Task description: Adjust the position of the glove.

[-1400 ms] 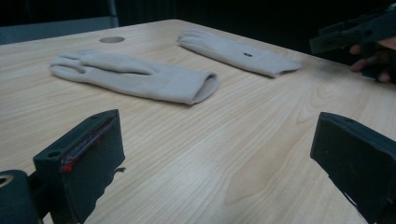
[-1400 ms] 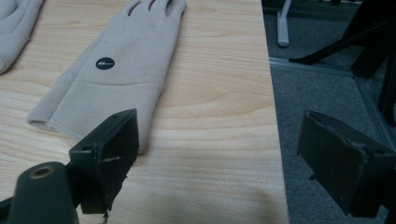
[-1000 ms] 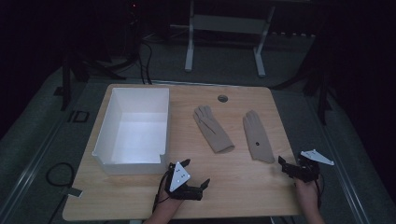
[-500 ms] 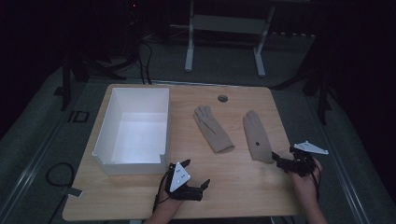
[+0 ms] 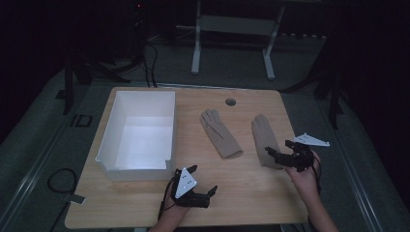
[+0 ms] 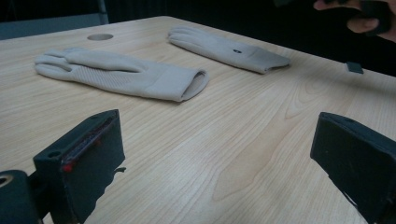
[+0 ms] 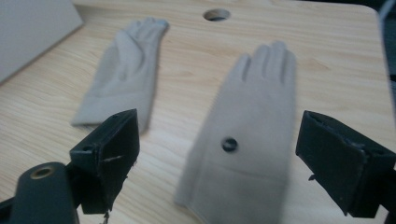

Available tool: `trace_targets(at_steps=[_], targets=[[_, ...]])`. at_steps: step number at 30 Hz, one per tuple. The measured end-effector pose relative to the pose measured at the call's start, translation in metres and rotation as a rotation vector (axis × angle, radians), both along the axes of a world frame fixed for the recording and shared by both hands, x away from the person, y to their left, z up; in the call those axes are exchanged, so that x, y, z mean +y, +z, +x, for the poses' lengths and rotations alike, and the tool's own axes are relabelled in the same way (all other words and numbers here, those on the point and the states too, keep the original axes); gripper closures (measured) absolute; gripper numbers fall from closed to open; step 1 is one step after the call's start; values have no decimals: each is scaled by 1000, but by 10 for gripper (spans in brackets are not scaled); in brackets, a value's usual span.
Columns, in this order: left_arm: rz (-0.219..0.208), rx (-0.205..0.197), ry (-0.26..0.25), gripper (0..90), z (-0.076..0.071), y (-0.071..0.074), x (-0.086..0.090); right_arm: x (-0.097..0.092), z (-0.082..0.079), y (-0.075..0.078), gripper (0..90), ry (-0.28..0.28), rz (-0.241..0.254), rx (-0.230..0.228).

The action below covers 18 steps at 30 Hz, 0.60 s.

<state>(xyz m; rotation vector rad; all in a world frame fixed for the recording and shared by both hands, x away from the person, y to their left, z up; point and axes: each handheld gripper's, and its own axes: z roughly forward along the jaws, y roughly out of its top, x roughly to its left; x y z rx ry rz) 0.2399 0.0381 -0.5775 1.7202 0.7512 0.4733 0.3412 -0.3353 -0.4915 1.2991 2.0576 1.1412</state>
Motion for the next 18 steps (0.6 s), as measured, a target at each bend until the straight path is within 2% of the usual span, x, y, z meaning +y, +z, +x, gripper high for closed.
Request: trace_targets(at_steps=[11,12,18], targets=[[1,0,-9,30,0,0,-1,37,36,17,177,63,-22,-29],[1,0,-9,30,0,0,-1,37,36,17,177,63,-22,-29],[2,0,-15,29,0,0,0,63,56,19,208,112,-32,-25]])
